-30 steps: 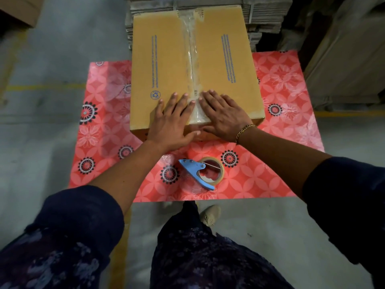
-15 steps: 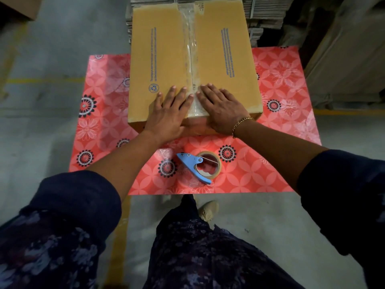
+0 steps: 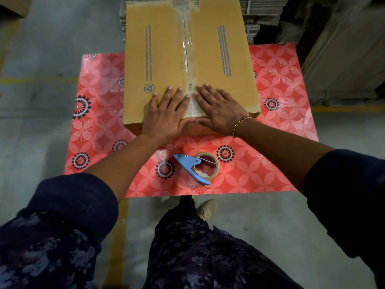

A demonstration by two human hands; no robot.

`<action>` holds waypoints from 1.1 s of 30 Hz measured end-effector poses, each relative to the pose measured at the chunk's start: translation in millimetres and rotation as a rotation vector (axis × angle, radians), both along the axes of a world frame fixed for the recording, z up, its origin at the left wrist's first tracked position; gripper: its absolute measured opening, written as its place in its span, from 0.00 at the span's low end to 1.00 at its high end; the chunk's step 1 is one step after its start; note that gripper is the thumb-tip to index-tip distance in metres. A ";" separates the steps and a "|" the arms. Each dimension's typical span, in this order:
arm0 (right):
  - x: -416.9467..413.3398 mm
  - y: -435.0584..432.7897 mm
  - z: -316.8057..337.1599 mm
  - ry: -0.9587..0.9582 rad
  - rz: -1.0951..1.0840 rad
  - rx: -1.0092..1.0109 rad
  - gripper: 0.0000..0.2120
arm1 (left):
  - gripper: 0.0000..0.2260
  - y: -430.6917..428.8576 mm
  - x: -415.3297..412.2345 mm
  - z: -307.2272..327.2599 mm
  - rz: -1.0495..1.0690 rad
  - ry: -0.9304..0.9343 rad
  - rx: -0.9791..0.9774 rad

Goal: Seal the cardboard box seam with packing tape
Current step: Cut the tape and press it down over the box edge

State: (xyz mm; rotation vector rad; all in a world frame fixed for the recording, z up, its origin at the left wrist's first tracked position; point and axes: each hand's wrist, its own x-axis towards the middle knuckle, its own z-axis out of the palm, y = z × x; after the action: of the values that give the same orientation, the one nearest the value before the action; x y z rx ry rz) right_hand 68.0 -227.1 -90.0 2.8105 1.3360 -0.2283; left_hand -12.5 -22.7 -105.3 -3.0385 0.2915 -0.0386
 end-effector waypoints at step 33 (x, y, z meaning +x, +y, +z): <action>-4.6 1.3 -3.2 -0.020 -0.028 -0.061 0.45 | 0.41 -2.0 -1.7 1.0 0.043 0.094 0.058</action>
State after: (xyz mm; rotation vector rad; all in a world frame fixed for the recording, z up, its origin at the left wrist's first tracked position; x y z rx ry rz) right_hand 63.4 -225.8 -93.2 2.7756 1.2636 -0.2365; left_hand -14.2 -24.6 -104.3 -2.9922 0.2290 0.1134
